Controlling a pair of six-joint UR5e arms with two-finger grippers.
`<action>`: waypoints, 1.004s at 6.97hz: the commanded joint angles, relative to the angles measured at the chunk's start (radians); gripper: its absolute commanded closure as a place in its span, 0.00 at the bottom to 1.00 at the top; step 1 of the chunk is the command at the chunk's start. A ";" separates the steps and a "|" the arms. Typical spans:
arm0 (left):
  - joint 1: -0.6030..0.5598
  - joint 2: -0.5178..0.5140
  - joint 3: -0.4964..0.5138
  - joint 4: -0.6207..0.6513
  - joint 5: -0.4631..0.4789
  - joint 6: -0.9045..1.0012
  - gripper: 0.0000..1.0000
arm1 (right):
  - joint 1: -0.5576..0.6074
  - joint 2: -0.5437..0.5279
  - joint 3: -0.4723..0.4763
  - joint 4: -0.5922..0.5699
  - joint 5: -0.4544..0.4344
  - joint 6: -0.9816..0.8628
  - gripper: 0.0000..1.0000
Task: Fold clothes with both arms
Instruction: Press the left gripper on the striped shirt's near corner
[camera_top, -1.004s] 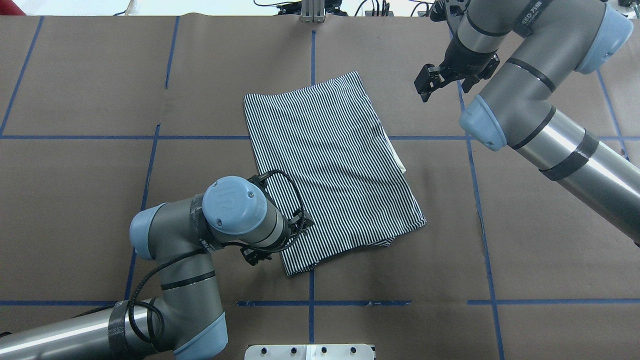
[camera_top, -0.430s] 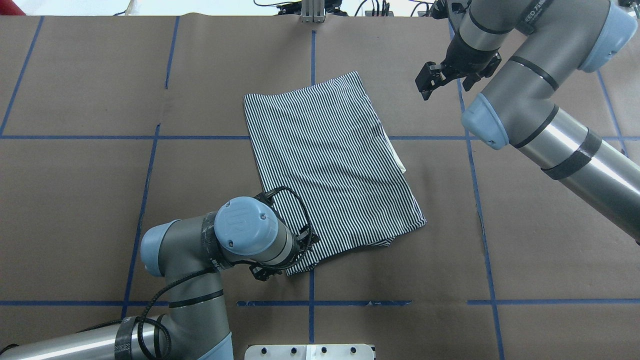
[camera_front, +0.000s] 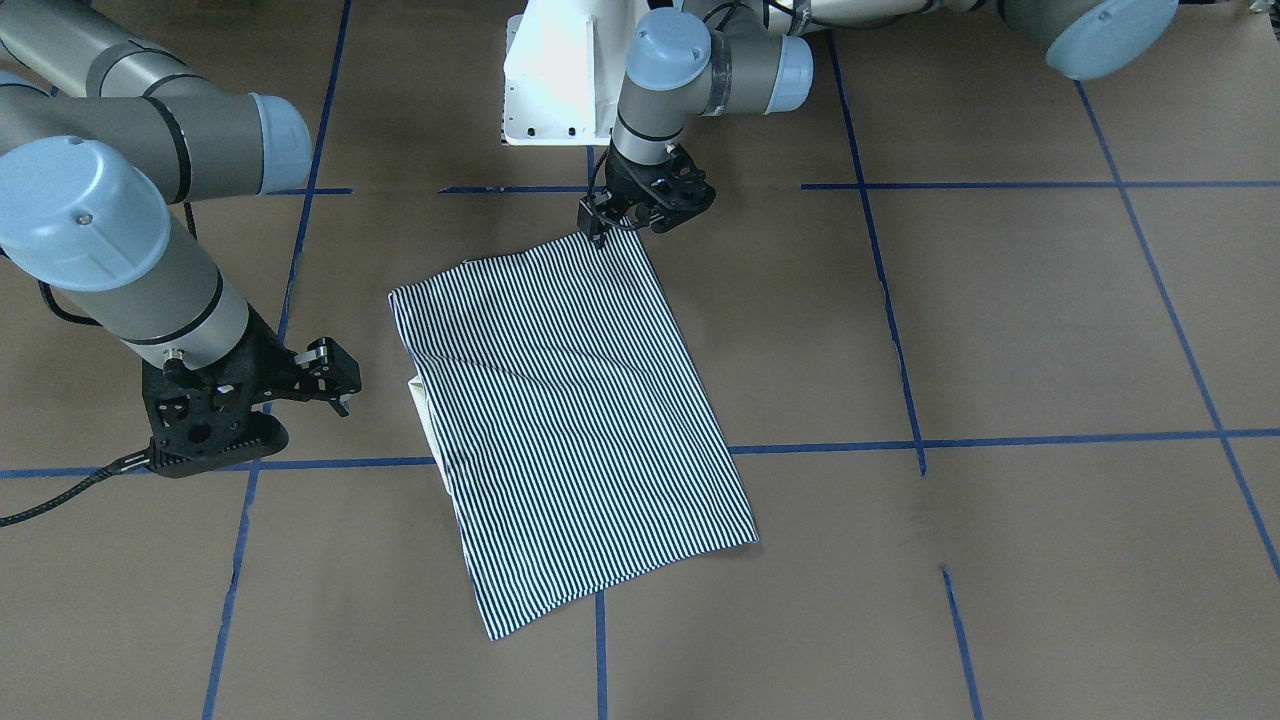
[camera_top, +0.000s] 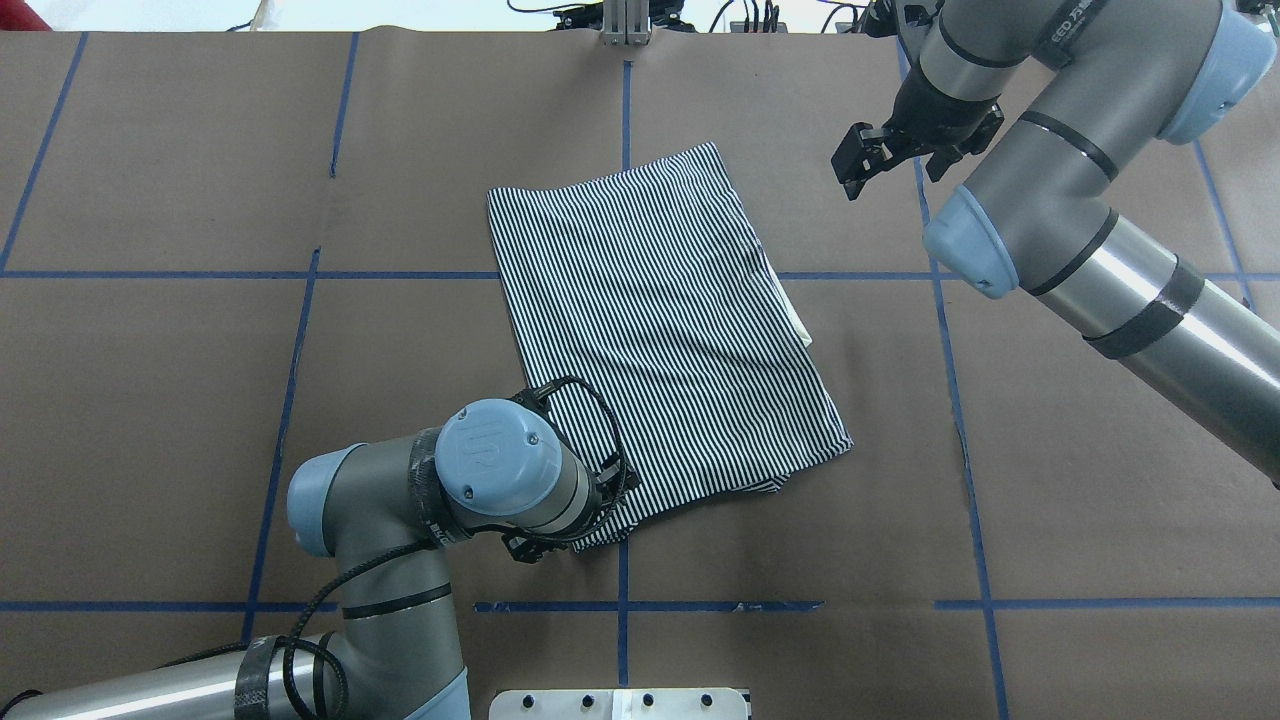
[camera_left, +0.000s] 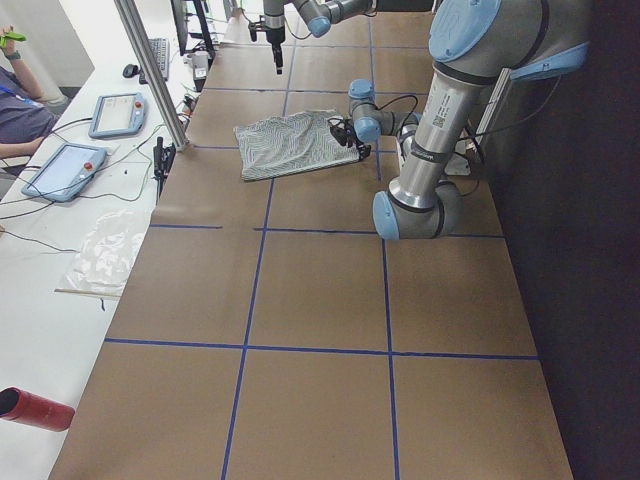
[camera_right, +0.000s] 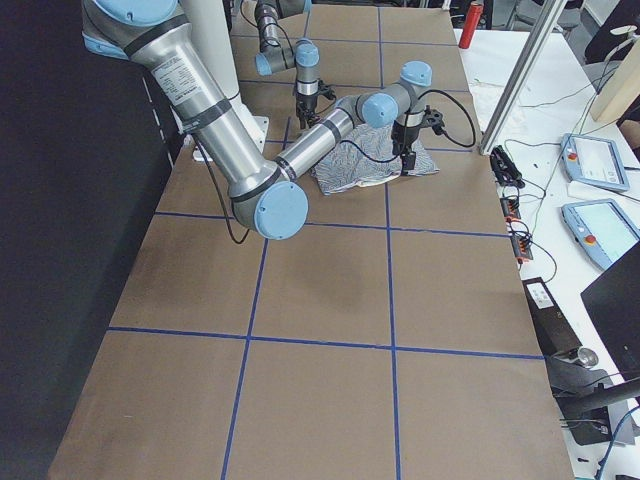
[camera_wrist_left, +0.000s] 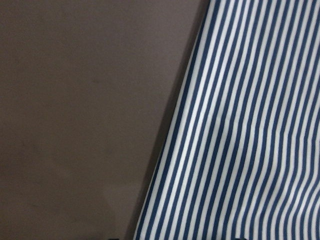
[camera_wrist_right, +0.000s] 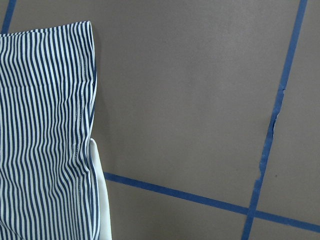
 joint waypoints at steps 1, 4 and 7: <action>0.002 0.000 -0.001 0.001 0.000 -0.001 0.21 | 0.002 0.000 0.004 -0.001 0.000 0.000 0.00; 0.017 -0.002 0.002 0.000 0.020 -0.016 0.26 | 0.002 0.000 0.004 -0.007 0.000 0.000 0.00; 0.017 0.001 0.004 0.000 0.022 -0.023 0.67 | 0.002 -0.006 0.006 -0.006 0.000 0.000 0.00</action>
